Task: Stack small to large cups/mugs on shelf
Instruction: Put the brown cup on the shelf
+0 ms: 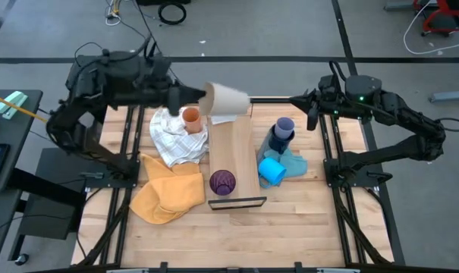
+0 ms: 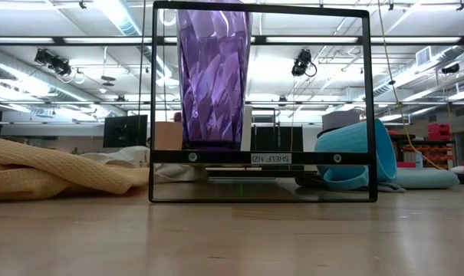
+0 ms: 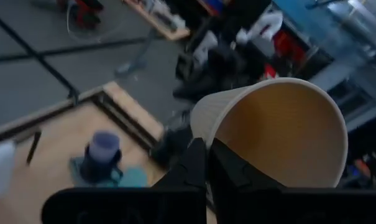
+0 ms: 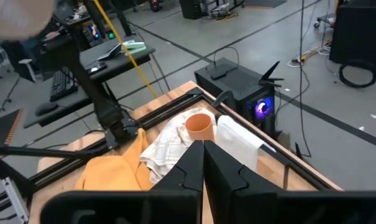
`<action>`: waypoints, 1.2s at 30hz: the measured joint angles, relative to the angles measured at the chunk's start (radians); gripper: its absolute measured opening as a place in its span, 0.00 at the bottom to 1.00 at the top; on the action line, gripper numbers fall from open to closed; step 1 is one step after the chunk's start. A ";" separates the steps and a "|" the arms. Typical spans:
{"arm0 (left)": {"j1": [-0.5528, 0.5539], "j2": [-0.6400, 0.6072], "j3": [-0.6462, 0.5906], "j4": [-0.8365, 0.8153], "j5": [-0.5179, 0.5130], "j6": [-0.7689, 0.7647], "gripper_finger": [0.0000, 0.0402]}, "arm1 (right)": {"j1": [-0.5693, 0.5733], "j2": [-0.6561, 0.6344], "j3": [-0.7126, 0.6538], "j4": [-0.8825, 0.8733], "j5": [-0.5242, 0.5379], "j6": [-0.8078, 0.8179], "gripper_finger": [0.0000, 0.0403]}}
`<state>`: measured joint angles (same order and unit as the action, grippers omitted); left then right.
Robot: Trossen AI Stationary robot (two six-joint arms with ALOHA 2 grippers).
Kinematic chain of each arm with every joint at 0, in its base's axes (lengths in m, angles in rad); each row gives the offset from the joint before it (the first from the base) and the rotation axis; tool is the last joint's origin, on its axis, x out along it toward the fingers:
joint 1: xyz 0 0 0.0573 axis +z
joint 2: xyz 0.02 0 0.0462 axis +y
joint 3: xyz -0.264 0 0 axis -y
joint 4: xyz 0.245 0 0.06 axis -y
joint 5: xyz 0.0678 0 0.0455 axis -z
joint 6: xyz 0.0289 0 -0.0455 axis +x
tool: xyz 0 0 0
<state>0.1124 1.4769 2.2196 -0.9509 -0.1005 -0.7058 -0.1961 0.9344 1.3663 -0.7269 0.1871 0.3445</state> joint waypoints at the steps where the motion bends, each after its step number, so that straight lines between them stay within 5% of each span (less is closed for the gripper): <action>1: -0.008 -0.013 -0.001 -0.039 -0.005 -0.005 0.02 | -0.002 0.000 0.000 0.000 0.000 0.000 0.04; 5: -0.017 -0.113 -0.001 -0.262 -0.132 -0.060 0.02 | -0.013 0.000 0.000 -0.001 0.000 0.004 0.04; 11: -0.017 -0.232 0.001 -0.387 -0.216 -0.039 0.02 | -0.037 0.000 0.000 -0.001 0.000 0.024 0.04; 15: -0.016 -0.276 -0.012 -0.646 -0.310 -0.118 0.02 | -0.059 0.000 0.000 -0.001 0.000 0.048 0.04; 22: -0.016 -0.417 -0.370 -0.300 -0.303 -0.011 0.02 | -0.073 0.000 0.000 0.001 0.000 0.075 0.04; 29: -0.013 -0.507 -0.914 0.278 -0.074 -0.072 0.02 | -0.073 0.000 0.000 0.005 0.004 0.086 0.04; 36: 0.064 -0.434 -1.023 0.359 0.022 -0.073 0.02 | -0.072 0.000 0.000 0.008 0.004 0.099 0.04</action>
<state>0.1761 1.0431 1.1962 -0.5921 -0.0785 -0.7787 -0.2684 0.9344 1.3663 -0.7189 0.1909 0.4435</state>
